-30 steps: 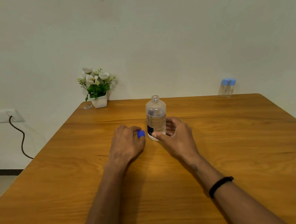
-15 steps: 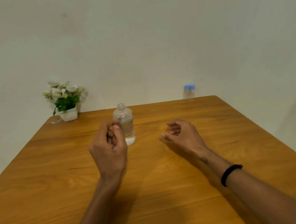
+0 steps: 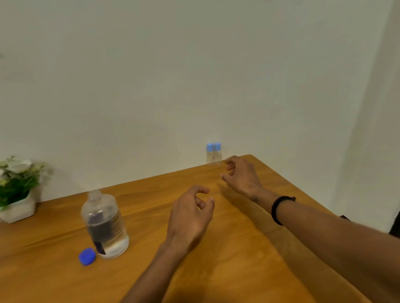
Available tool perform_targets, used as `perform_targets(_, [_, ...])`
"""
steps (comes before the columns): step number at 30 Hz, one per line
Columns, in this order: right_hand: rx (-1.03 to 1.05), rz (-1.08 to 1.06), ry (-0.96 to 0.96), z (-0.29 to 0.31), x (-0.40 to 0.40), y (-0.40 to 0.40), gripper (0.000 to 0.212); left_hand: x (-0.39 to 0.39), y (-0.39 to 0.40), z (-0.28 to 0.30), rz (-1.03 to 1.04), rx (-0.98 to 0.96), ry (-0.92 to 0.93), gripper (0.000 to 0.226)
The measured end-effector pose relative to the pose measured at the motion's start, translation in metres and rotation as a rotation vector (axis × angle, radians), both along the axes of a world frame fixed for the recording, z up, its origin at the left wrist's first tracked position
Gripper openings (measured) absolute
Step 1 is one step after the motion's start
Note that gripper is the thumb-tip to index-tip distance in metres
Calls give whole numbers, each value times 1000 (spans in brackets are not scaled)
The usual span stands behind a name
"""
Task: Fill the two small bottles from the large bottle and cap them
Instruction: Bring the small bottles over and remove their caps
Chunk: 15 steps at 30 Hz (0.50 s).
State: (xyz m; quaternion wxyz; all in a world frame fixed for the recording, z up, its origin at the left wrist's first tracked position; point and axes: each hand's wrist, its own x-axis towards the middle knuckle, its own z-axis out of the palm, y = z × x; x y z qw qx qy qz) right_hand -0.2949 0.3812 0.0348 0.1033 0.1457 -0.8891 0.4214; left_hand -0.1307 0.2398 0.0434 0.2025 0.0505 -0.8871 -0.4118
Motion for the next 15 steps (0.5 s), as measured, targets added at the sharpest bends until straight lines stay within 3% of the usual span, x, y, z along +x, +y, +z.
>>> perform_targets(7, [-33,24,25,0,-97,-25,81,-34,-10,-38,-16,103,-12,20])
perform_targets(15, [161,50,90,4,-134,-35,59,-37,-17,-41,-33,165,-94,22])
